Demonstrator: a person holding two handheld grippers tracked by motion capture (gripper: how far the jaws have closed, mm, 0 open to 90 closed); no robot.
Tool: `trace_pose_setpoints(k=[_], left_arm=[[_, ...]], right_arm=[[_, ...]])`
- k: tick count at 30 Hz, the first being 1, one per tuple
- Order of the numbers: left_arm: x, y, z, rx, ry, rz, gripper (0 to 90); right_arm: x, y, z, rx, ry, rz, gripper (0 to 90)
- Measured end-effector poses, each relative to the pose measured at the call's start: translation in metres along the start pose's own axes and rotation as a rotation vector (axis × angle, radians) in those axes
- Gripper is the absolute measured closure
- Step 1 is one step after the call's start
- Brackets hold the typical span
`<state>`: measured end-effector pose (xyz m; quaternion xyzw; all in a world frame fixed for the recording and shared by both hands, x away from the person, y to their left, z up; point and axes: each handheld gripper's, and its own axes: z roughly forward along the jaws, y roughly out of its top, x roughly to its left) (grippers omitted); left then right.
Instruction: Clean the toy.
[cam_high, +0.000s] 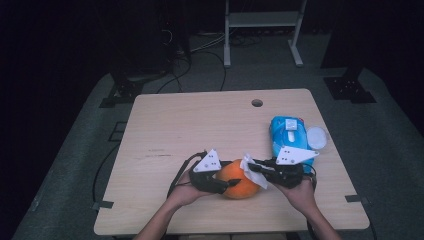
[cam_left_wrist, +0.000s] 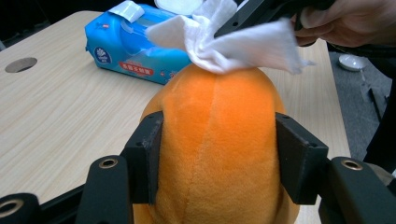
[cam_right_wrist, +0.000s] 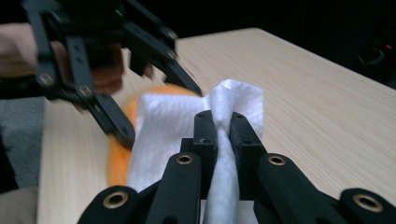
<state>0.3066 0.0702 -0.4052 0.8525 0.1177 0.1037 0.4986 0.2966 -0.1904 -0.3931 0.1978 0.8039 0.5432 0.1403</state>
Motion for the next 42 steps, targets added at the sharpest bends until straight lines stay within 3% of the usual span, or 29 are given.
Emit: trace_pose_setpoints(k=[5, 8, 11, 16, 27, 32, 34, 35, 37, 40, 42], left_arm=[[0.002, -0.002, -0.002, 0.007, 0.004, -0.008, 40.6], [0.004, -0.003, -0.002, -0.004, -0.007, -0.023, 38.2], [0.007, -0.005, 0.001, -0.014, -0.032, -0.054, 26.8], [0.013, -0.009, 0.001, -0.040, -0.038, -0.120, 11.9], [0.026, -0.025, 0.009, -0.095, -0.118, -0.206, 8.0], [0.026, -0.026, 0.019, -0.108, -0.145, -0.224, 8.1], [0.021, -0.024, 0.022, -0.114, -0.162, -0.192, 13.2], [0.017, -0.023, 0.023, -0.101, -0.156, -0.149, 14.0], [0.014, -0.022, 0.021, -0.103, -0.172, -0.109, 18.5], [0.016, -0.022, 0.022, -0.120, -0.159, -0.128, 19.2], [0.018, -0.023, 0.027, -0.110, -0.136, -0.155, 11.5]], right_arm=[[0.011, 0.008, 0.013, 0.013, 0.017, -0.050, 82.2], [0.004, 0.003, 0.012, 0.013, 0.021, -0.025, 82.2], [0.001, -0.004, 0.011, 0.028, 0.020, -0.011, 82.2], [-0.003, -0.011, 0.006, 0.027, 0.009, 0.003, 82.2], [-0.016, -0.023, -0.010, 0.029, -0.032, 0.056, 82.2], [-0.022, -0.030, -0.018, 0.030, -0.057, 0.084, 82.2], [-0.024, -0.033, -0.021, 0.028, -0.070, 0.105, 82.1], [-0.026, -0.034, -0.022, 0.026, -0.072, 0.108, 82.2], [-0.028, -0.037, -0.023, 0.028, -0.081, 0.118, 82.1], [-0.031, -0.041, -0.027, 0.027, -0.090, 0.137, 82.1], [-0.032, -0.042, -0.028, 0.024, -0.087, 0.145, 82.1]])
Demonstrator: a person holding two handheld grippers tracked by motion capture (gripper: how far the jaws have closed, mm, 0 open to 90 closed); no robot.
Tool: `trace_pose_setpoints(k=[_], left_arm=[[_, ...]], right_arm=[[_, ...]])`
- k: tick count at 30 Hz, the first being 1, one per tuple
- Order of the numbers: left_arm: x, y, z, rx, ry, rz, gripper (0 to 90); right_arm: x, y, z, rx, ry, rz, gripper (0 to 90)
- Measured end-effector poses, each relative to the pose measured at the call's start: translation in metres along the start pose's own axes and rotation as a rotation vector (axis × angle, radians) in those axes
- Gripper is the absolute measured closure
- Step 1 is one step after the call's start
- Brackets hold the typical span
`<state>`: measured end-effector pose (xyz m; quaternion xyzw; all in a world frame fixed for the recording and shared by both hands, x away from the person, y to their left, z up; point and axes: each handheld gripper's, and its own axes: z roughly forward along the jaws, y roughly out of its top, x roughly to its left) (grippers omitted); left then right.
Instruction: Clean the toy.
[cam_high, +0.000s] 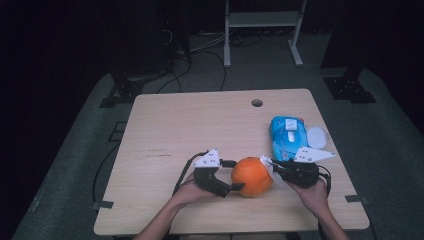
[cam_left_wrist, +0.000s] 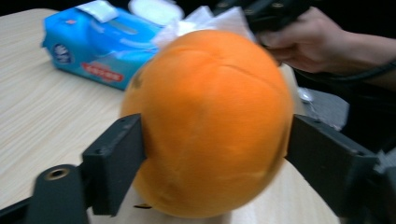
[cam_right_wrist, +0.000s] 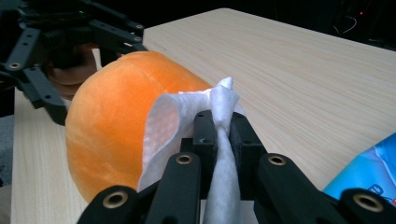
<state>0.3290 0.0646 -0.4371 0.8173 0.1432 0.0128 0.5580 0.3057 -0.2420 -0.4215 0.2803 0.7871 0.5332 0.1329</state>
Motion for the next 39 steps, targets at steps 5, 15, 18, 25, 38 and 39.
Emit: trace_pose_setpoints(k=[5, 15, 18, 25, 38, 39], left_arm=[[0.000, -0.004, 0.010, 0.001, -0.015, -0.018, 5.6], [-0.016, 0.025, -0.019, 0.041, 0.052, 0.088, 34.9], [-0.013, 0.030, -0.030, 0.071, 0.056, 0.075, 36.4], [-0.004, 0.027, -0.039, 0.098, 0.049, 0.021, 38.2], [-0.006, 0.030, -0.034, 0.125, 0.065, 0.008, 38.5], [-0.006, 0.030, -0.034, 0.128, 0.063, 0.008, 38.4]], right_arm=[[0.002, 0.001, 0.002, -0.005, 0.005, 0.003, 82.2], [0.007, 0.016, 0.008, -0.071, 0.040, 0.030, 82.8], [0.009, 0.021, 0.015, -0.079, 0.061, 0.030, 82.8], [0.017, 0.031, 0.020, -0.087, 0.079, 0.006, 82.8], [0.057, 0.060, 0.030, -0.105, 0.137, -0.146, 82.7], [0.059, 0.062, 0.031, -0.098, 0.137, -0.159, 82.7]])
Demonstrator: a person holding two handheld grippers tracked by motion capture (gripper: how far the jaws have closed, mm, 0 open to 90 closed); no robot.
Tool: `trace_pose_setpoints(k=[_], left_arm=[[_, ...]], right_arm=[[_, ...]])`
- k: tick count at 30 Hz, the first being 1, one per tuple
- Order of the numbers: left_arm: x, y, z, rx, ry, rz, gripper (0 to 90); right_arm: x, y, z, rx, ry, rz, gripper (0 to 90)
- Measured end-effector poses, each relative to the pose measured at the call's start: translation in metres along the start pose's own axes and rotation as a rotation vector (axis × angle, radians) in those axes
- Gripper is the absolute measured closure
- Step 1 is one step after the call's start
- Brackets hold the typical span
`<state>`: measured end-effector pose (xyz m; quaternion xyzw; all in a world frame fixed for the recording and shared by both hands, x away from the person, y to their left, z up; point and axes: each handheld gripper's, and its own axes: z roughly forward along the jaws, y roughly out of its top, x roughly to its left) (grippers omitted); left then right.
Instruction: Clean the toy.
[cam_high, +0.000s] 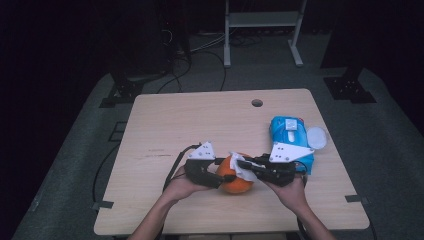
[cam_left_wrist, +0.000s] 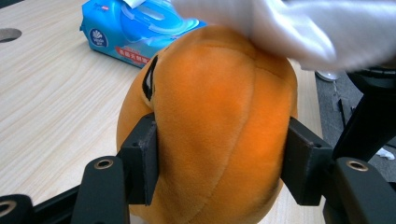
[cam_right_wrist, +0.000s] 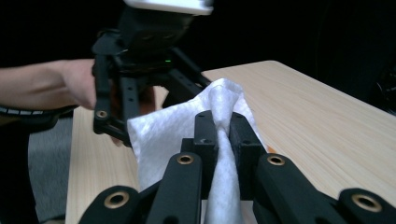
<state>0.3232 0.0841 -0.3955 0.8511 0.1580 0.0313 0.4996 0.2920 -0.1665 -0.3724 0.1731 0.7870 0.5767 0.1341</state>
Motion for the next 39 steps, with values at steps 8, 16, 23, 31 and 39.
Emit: trace_pose_setpoints(k=[8, 16, 23, 31, 39], left_arm=[[0.002, -0.005, -0.002, 0.026, 0.009, 0.007, 38.4], [0.004, -0.011, 0.011, 0.006, 0.028, -0.031, 33.6], [-0.003, -0.010, 0.020, -0.017, 0.074, -0.028, 30.1], [0.000, -0.015, 0.018, -0.043, 0.008, -0.002, 18.5], [-0.007, -0.017, 0.025, -0.047, 0.046, 0.053, 34.0]], right_arm=[[-0.010, -0.007, 0.001, 0.038, -0.036, -0.013, 82.5], [-0.021, -0.028, -0.003, 0.059, -0.073, 0.051, 82.6], [0.000, -0.012, 0.009, 0.074, -0.027, -0.040, 82.6], [-0.012, -0.019, 0.007, 0.080, -0.032, -0.011, 82.7], [-0.005, -0.016, 0.008, 0.082, -0.047, -0.031, 82.5]])
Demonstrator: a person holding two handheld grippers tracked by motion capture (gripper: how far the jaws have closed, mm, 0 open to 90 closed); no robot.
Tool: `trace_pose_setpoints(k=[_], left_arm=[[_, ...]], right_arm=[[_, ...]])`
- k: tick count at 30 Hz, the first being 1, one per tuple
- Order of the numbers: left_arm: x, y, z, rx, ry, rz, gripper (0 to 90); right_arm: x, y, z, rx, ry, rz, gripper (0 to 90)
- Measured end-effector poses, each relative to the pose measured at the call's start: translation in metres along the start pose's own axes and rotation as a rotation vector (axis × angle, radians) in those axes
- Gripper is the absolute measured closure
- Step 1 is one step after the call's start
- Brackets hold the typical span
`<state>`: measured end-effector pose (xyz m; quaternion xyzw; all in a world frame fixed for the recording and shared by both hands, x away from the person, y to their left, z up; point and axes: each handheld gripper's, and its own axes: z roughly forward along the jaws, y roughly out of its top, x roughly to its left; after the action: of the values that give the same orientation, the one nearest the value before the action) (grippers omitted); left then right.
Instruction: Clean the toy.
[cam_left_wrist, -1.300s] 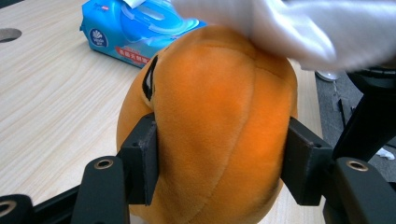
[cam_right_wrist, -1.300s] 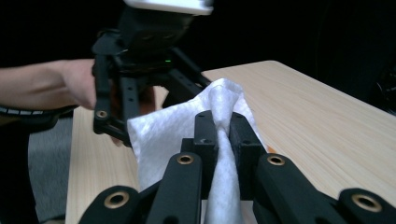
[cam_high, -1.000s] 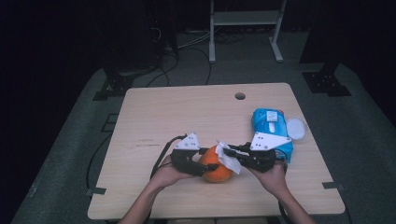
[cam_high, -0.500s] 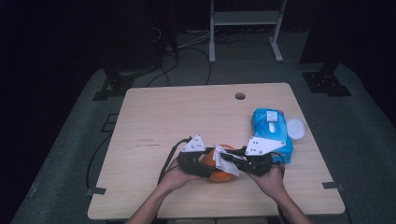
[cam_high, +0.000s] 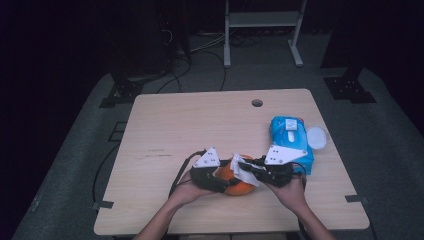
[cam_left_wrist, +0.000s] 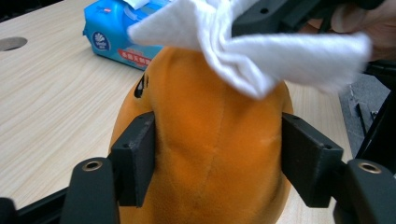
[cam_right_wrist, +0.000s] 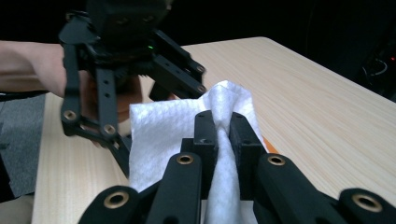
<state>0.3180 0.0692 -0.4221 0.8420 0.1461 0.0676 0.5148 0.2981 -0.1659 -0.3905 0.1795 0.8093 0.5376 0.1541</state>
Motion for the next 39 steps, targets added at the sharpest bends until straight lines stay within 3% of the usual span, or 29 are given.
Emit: trace_pose_setpoints(k=[3, 6, 10, 13, 18, 23, 28, 32, 39], left_arm=[[-0.002, 0.000, 0.001, 0.009, 0.005, 0.025, 35.3], [-0.001, -0.001, 0.000, 0.004, -0.002, 0.025, 36.1], [0.001, -0.003, -0.003, 0.010, -0.001, 0.025, 36.1], [0.004, -0.004, -0.004, 0.005, -0.002, 0.006, 35.5], [0.005, -0.004, -0.004, 0.003, 0.005, -0.006, 35.2], [0.006, -0.003, -0.003, -0.005, 0.018, -0.038, 35.0], [-0.001, -0.002, 0.001, 0.005, -0.001, 0.014, 35.0], [-0.006, -0.002, 0.002, 0.023, -0.018, 0.068, 34.7], [-0.002, -0.004, -0.001, 0.020, -0.024, 0.060, 34.9]], right_arm=[[0.002, 0.001, 0.003, 0.011, 0.001, -0.013, 82.6], [-0.004, 0.001, 0.001, 0.006, -0.015, -0.007, 82.5], [-0.020, -0.006, -0.008, 0.011, -0.067, 0.034, 82.5], [-0.027, -0.018, -0.014, 0.020, -0.078, 0.073, 82.5], [-0.024, -0.030, -0.024, 0.016, -0.073, 0.106, 82.6], [-0.012, -0.024, -0.026, 0.002, -0.039, 0.083, 82.5], [-0.001, -0.008, -0.012, 0.000, -0.003, 0.022, 82.5], [-0.003, 0.001, 0.001, 0.009, 0.000, 0.000, 82.5], [-0.021, -0.005, 0.000, 0.011, -0.028, 0.043, 82.5]])
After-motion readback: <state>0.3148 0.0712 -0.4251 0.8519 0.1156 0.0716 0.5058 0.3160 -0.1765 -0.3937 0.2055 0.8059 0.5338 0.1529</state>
